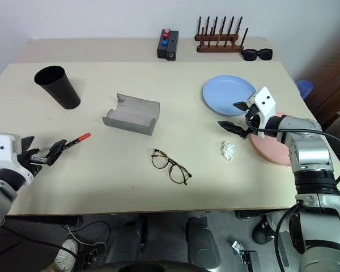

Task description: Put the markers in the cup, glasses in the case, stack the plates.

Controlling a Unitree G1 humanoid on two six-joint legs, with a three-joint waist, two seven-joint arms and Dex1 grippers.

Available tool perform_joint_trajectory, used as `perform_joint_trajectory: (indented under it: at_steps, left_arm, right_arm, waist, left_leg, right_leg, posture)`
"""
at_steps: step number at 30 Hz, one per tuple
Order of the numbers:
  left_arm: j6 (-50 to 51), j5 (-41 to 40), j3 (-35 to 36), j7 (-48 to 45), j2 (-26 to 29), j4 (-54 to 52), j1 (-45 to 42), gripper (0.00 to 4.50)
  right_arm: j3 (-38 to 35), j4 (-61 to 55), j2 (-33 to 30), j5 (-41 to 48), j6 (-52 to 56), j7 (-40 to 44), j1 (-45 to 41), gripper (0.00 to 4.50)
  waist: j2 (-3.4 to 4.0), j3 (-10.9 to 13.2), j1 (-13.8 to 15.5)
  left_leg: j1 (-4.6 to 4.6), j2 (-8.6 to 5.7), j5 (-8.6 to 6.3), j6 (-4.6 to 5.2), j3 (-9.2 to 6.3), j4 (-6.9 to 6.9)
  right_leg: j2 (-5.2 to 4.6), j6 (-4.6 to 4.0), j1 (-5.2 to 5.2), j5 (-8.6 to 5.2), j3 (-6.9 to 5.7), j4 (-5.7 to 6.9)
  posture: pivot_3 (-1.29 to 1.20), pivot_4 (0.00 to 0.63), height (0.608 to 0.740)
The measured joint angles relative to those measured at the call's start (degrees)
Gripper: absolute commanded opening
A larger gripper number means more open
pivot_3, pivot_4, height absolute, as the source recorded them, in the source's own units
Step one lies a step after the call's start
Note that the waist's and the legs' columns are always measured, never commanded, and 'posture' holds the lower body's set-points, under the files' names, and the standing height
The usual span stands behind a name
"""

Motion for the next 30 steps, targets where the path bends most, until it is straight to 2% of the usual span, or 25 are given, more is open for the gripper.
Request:
perform_joint_trajectory:
  at_steps: [12, 21, 30]
  left_arm:
    - [1.26, -0.08, -0.12, 1.29, -0.64, -0.96, -0.31, 4.46]
    - [2.16, 0.06, -2.19, 0.62, -0.62, -1.87, 0.15, 4.46]
    - [5.77, 0.56, -6.81, -1.8, 2.78, -0.99, -2.15, 4.46]
  right_arm:
    - [0.74, 3.2, 1.23, -1.12, -2.52, 0.52, -0.5, 4.5]
    - [0.9, -0.91, 1.99, -1.01, -0.97, 0.13, 1.24, 4.5]
    - [1.86, -7.82, 4.72, -0.59, 2.21, -1.29, 1.34, 4.5]
  waist:
    - [0.0, -0.01, 0.0]
    - [0.01, -0.02, 0.0]
    - [0.01, -0.02, 0.02]
  left_leg:
    - [0.01, 0.0, 0.01, -0.01, 0.0, 0.02]
    - [0.06, 0.0, 0.01, -0.01, -0.03, 0.05]
    - [0.07, 0.0, 0.01, -0.01, -0.07, 0.08]
  right_leg:
    - [0.0, 0.04, 0.02, 0.02, 0.0, 0.03]
    - [0.03, 0.05, 0.05, 0.03, 0.0, 0.07]
    - [0.04, 0.06, 0.08, 0.04, 0.0, 0.1]
  posture:
    - [0.0, 0.15, 0.74]
    - [0.0, 0.15, 0.74]
    - [0.0, 0.15, 0.74]
